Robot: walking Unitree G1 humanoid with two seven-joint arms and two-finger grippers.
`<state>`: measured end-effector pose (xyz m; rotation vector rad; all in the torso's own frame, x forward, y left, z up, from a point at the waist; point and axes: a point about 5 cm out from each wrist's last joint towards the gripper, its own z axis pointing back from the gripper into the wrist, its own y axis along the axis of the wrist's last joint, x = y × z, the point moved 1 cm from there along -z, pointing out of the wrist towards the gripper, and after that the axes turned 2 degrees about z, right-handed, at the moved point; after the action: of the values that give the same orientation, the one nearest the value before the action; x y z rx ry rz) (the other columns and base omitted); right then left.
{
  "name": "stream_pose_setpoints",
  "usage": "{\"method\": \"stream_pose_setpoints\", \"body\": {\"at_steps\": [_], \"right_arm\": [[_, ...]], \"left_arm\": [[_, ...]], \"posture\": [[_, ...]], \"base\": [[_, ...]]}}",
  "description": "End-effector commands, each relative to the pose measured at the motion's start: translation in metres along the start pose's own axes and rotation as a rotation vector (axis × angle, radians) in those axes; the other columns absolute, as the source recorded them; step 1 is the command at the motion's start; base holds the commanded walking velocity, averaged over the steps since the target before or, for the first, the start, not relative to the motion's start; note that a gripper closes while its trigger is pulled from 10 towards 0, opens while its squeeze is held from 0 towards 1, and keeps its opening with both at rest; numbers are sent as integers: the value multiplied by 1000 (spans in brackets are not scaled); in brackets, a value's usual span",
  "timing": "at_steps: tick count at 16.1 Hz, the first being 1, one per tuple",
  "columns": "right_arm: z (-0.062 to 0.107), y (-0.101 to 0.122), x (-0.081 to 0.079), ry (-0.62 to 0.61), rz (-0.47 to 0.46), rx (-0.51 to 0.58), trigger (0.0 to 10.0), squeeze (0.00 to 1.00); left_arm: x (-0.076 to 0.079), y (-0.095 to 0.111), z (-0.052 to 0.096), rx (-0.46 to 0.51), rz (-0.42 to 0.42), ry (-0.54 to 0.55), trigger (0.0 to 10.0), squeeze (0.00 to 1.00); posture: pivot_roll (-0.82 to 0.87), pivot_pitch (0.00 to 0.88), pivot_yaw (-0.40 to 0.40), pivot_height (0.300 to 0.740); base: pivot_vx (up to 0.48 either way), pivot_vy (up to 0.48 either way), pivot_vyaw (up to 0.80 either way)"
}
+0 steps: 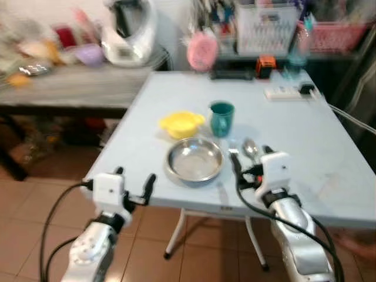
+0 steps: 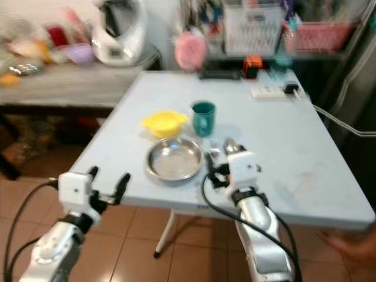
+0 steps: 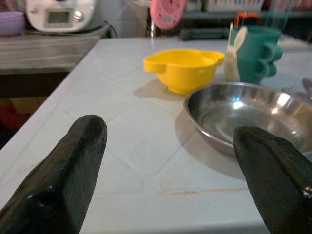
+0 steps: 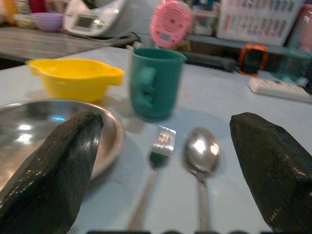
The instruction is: Setting the table
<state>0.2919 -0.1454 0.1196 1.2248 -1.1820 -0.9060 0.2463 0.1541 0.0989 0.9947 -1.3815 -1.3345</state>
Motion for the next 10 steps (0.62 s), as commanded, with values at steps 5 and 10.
{"method": "stream_pose_setpoints", "body": {"at_steps": [5, 10], "right_arm": [[-3, 9, -10, 87, -17, 17, 10000, 0], [-15, 15, -18, 116, -109, -15, 10000, 0]], "left_arm": [[-2, -3, 16, -22, -27, -26, 10000, 0], [-2, -4, 31, -55, -47, -98, 10000, 0]], "posture": [[-131, 10, 77, 740], [-111, 51, 78, 740]], "base": [[0, 0, 0], [0, 0, 0]]}}
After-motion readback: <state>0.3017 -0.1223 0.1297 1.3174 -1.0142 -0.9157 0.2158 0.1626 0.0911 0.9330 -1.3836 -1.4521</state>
